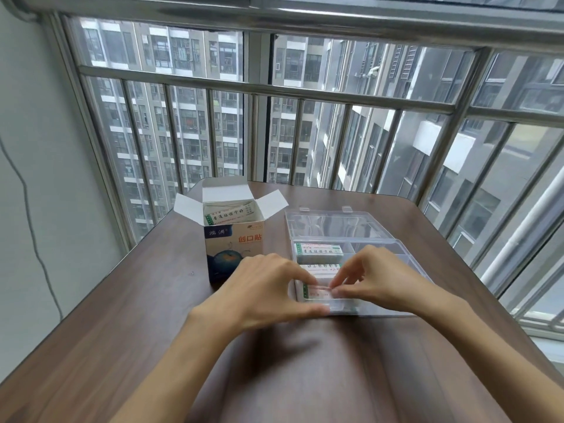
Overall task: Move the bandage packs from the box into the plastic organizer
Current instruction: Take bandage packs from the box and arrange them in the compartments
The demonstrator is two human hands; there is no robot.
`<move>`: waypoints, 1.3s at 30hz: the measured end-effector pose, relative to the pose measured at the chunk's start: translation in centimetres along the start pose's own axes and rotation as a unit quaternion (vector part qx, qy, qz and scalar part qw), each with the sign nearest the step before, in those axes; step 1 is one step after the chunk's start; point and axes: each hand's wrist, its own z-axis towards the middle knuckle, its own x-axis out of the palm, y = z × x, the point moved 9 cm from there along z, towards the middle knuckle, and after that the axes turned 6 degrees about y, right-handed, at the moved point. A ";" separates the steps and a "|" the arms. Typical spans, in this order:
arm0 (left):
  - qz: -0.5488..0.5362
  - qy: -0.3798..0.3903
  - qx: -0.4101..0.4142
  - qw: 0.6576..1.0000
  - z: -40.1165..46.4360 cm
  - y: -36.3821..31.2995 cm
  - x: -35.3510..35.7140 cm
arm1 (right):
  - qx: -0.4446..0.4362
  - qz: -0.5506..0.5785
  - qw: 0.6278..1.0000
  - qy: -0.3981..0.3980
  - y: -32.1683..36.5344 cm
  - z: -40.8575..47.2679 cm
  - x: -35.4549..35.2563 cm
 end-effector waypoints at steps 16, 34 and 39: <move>0.051 0.032 0.038 0.997 0.1 -1.3 0.8 | -0.001 -0.282 0.955 0.094 2.1 1.6 0.0; 0.107 0.028 0.051 0.993 0.4 -2.1 1.3 | 0.229 -0.194 0.917 0.262 -1.2 1.3 1.1; 0.080 0.028 0.056 0.995 0.6 -1.7 1.3 | 0.219 -0.155 0.938 0.221 -2.0 0.9 0.5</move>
